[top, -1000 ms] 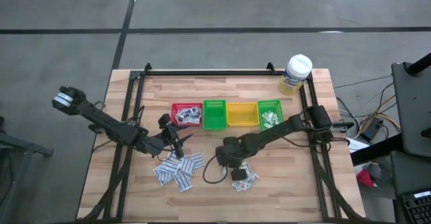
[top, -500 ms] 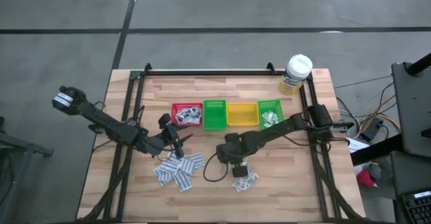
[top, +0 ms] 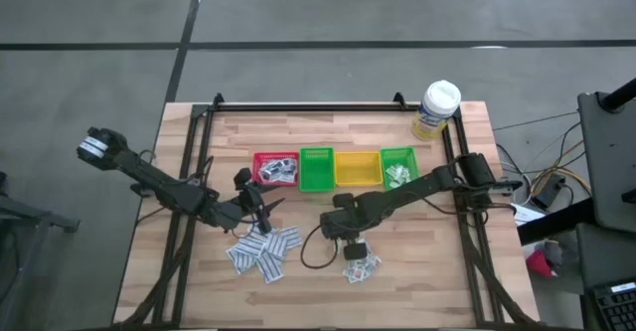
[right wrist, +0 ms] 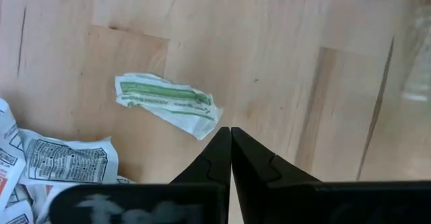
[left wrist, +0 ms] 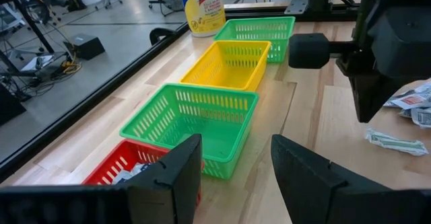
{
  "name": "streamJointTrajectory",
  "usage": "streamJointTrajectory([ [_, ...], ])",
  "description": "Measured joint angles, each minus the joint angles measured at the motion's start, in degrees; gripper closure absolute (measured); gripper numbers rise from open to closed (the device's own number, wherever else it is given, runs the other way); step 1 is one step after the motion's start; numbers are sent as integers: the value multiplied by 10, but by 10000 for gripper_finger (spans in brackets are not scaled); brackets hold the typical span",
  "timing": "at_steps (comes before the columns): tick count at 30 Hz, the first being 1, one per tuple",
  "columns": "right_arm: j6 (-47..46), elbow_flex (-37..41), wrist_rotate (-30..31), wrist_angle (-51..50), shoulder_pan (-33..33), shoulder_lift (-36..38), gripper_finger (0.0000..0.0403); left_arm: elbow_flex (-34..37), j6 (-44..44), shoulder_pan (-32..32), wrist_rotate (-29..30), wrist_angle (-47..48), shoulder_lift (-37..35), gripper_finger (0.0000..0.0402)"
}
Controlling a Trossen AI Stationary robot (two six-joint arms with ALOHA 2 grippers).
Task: Pick & Place First Aid Supplies
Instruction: Put the green bandage into the right green basket
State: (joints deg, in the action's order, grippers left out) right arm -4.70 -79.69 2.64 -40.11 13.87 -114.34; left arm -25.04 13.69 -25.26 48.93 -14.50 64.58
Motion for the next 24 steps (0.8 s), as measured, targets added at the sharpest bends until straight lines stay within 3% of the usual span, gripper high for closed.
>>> streamJointTrajectory([
  [9, 37, -6, -72, 28, 0, 0, 390, 0, 0, 0, 0, 0, 0, 221],
  [24, 68, -2, -51, 40, -6, 0, 295, 0, 2, 0, 0, 0, 0, 221],
])
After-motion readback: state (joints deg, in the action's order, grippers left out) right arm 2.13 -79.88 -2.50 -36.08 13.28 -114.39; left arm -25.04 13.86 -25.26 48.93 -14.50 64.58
